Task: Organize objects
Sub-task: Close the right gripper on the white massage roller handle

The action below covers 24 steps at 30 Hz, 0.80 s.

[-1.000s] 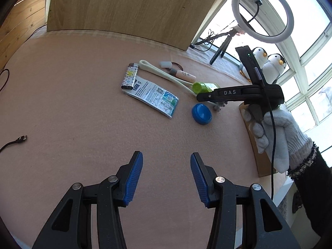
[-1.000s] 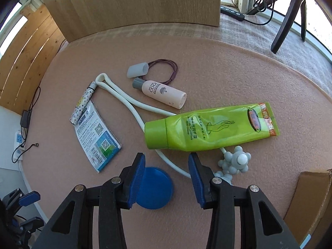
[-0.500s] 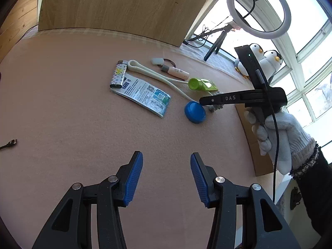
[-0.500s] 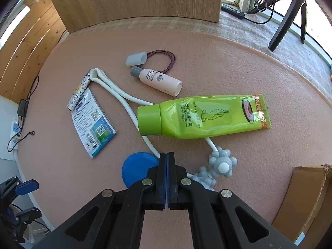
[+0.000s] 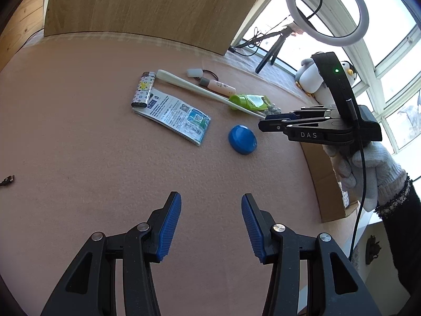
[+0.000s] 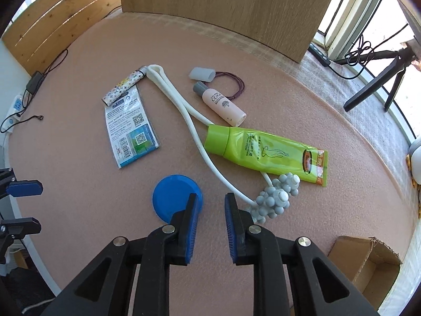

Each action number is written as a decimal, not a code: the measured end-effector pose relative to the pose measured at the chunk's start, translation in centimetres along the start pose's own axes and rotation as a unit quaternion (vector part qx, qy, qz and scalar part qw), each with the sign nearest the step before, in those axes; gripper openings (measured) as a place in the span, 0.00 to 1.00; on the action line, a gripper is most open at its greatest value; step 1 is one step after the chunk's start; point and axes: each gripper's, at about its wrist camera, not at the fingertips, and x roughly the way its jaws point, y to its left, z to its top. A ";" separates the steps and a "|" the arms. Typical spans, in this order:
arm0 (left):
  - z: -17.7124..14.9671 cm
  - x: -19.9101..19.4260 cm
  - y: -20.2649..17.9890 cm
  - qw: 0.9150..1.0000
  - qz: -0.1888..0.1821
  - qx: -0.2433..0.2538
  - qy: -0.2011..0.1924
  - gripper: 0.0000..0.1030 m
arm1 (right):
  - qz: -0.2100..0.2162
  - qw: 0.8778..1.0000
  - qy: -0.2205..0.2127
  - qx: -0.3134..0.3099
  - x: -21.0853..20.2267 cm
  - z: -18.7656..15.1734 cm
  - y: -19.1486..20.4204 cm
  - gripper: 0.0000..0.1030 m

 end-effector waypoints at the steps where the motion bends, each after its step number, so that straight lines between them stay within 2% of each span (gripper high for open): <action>1: -0.1 -0.1 0.1 1.000 0.000 -0.003 -0.001 0.50 | -0.006 1.000 -0.006 -0.010 -0.2 0.0 0.4 0.18; 4: -0.1 -0.2 0.6 1.000 0.002 -0.011 -0.002 0.50 | -0.051 0.998 0.004 -0.038 0.6 0.0 0.7 0.18; 9: 0.1 -0.4 0.9 1.000 0.003 -0.017 -0.004 0.50 | -0.086 0.994 0.020 -0.069 3.1 1.4 1.4 0.18; 12: 0.1 -0.4 0.9 1.000 0.003 -0.017 -0.005 0.50 | -0.088 0.993 0.015 -0.077 3.5 1.8 1.5 0.16; 14: 0.1 -0.4 1.0 1.000 0.003 -0.018 -0.005 0.50 | -0.082 0.994 0.018 -0.075 3.5 2.0 1.5 0.00; 19: 0.3 -0.3 1.3 1.000 0.001 -0.024 -0.004 0.50 | -0.049 0.996 0.010 -0.073 2.4 2.1 1.8 0.00; 21: 0.3 -0.2 1.3 1.000 -0.002 -0.025 -0.004 0.50 | -0.040 0.995 0.023 -0.086 2.5 1.9 2.1 0.01; 22: 0.3 -0.2 1.4 1.000 -0.004 -0.025 -0.003 0.50 | -0.053 0.994 0.023 -0.092 2.5 1.8 2.2 0.05; 23: 0.3 -0.1 1.3 1.000 -0.004 -0.025 -0.003 0.50 | -0.063 0.993 0.026 -0.098 2.6 1.7 2.2 0.14; 24: 0.3 -0.1 1.2 1.000 -0.005 -0.024 -0.003 0.50 | -0.069 0.992 0.029 -0.104 2.7 1.6 2.2 0.19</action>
